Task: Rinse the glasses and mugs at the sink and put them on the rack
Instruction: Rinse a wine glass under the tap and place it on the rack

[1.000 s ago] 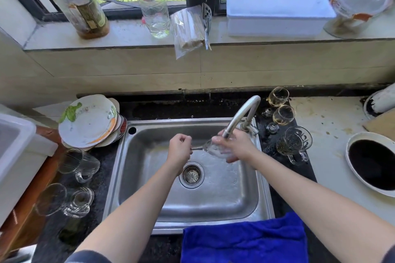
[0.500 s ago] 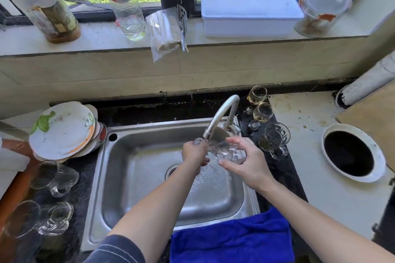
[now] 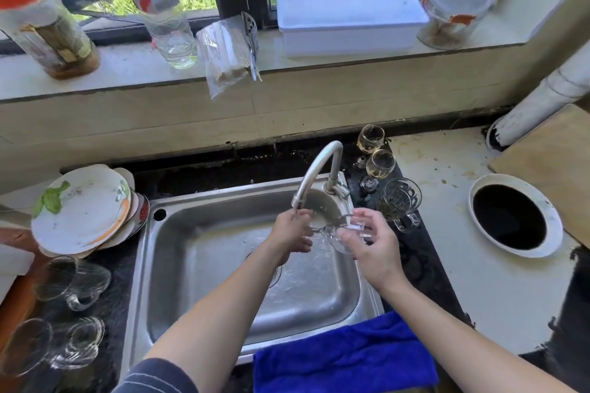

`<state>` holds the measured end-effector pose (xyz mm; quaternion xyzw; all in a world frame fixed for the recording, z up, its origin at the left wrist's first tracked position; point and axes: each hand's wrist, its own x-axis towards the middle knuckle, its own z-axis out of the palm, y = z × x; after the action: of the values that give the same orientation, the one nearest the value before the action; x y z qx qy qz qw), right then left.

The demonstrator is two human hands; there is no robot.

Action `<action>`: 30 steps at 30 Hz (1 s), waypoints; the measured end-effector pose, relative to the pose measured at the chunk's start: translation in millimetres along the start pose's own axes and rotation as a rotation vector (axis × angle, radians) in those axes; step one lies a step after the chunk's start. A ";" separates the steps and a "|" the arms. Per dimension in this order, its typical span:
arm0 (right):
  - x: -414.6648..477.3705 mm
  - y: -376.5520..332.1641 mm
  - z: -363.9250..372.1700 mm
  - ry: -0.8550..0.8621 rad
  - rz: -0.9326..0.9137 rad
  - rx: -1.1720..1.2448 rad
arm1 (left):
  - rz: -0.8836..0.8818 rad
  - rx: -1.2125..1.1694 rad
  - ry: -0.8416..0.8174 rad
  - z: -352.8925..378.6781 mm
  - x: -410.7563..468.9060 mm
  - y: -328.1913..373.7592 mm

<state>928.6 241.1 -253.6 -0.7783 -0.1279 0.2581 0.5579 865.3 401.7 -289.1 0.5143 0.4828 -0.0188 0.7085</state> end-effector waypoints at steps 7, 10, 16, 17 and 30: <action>14.3 5.6 5.0 -0.011 0.792 0.499 | -0.022 -0.370 -0.197 -16.6 -12.0 16.8; 19.4 21.2 9.4 -0.046 0.900 0.527 | -0.057 -0.524 -0.276 -20.8 -16.7 18.9; 30.9 41.7 30.2 -0.064 0.978 0.558 | -0.008 -0.508 -0.430 -8.5 -26.3 22.8; 31.4 43.5 34.1 -0.083 0.987 0.544 | 0.002 -0.441 -0.417 -6.3 -26.6 24.6; 27.8 46.5 33.7 -0.121 0.912 0.488 | 0.075 0.015 0.011 -26.3 -15.9 25.1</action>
<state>929.3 265.6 -312.4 -0.5862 0.2560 0.5415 0.5456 852.5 425.7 -260.2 0.5374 0.4667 0.0071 0.7024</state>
